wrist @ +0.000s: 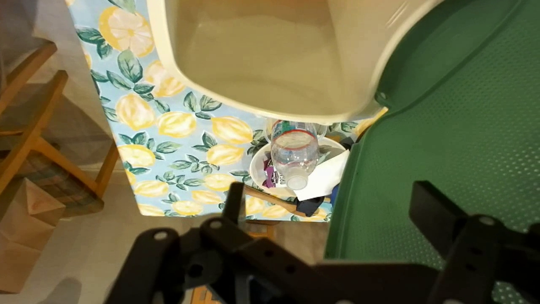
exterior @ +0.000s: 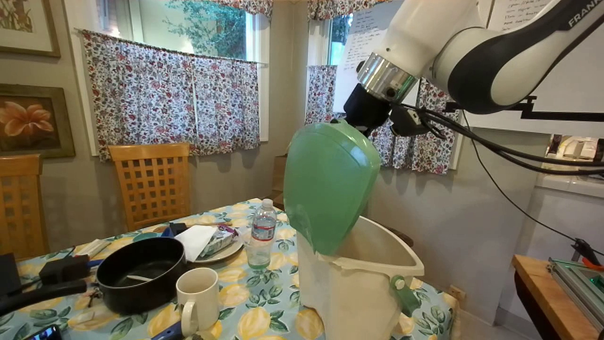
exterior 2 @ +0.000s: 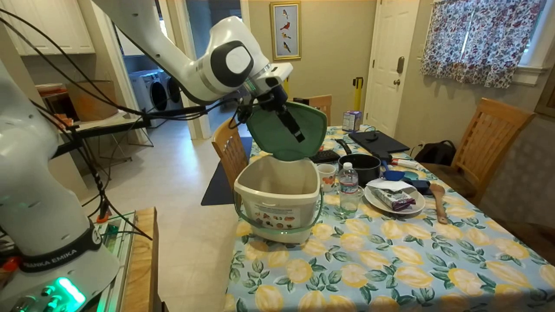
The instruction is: Open the trash can and rotate it 90 degrees counterclockwise
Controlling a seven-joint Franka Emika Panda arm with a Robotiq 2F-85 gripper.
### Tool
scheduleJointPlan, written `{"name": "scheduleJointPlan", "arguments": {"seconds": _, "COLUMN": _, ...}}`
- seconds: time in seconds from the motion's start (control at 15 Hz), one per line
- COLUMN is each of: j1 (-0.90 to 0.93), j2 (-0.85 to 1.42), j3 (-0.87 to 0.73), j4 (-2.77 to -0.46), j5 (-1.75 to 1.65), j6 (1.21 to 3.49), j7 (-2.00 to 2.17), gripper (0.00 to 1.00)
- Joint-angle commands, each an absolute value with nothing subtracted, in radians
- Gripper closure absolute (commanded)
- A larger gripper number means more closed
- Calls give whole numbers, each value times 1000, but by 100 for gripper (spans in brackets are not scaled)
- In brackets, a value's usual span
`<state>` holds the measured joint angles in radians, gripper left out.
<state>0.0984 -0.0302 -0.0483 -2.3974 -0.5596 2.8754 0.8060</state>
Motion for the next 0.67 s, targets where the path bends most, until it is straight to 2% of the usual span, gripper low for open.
{"name": "scheduleJointPlan", "arguments": {"seconds": 0.0, "j1": 113, "j2": -2, "j3": -39, "j4": -2351, "j5": -509, "j6": 2865, "j7": 776, "gripper": 0}}
{"name": "scheduleJointPlan", "arguments": {"seconds": 0.6, "j1": 126, "j2": 23, "j3": -25, "j4": -2317, "j5": -498, "j6": 2866, "j7": 748, "gripper": 0}}
